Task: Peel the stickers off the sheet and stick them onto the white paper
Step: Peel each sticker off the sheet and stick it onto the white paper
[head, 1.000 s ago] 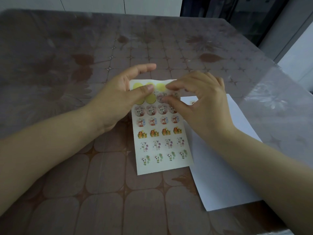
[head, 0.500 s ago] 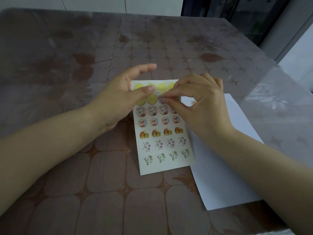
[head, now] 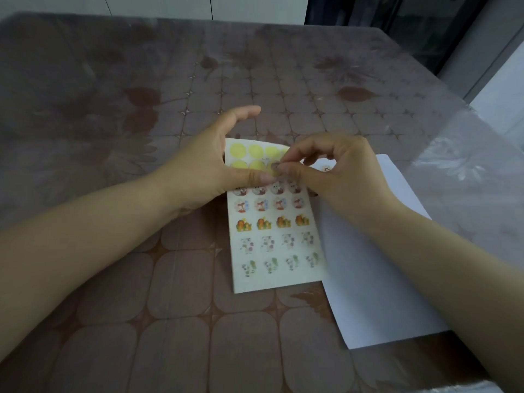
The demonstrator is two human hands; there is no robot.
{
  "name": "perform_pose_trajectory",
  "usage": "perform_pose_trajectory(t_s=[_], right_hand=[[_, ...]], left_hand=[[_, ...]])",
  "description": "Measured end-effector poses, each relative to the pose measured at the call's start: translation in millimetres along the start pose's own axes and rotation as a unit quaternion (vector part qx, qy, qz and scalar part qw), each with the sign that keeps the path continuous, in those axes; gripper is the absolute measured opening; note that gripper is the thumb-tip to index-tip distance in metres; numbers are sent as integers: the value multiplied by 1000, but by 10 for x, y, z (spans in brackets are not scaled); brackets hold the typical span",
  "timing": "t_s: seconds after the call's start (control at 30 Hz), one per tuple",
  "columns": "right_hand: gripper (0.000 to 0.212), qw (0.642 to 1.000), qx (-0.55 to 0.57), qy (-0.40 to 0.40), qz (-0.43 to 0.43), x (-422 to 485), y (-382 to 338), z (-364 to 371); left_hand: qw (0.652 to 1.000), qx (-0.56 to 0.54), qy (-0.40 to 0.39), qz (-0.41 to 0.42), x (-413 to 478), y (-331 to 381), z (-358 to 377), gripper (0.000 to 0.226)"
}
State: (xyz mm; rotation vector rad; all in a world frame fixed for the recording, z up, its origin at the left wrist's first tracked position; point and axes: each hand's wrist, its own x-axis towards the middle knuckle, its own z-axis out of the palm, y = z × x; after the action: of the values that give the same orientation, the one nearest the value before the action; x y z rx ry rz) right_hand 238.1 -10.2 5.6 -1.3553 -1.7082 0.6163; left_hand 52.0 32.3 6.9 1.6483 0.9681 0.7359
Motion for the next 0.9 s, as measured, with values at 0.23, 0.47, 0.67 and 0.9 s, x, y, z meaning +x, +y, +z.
perform_pose_trajectory(t_s=[0.23, 0.47, 0.67, 0.9], right_hand=[[13, 993, -56, -40, 99, 79, 0, -488], [15, 940, -145, -167, 259, 108, 253, -933], [5, 938, -143, -154, 277, 102, 259, -912], [11, 936, -172, -151, 268, 120, 307, -869]], left_hand=[[992, 120, 24, 8, -31, 15, -10, 87], [993, 105, 55, 13, 10, -9, -14, 59], [984, 153, 81, 36, 40, -38, -28, 61], [978, 188, 78, 49, 49, -69, -33, 59]])
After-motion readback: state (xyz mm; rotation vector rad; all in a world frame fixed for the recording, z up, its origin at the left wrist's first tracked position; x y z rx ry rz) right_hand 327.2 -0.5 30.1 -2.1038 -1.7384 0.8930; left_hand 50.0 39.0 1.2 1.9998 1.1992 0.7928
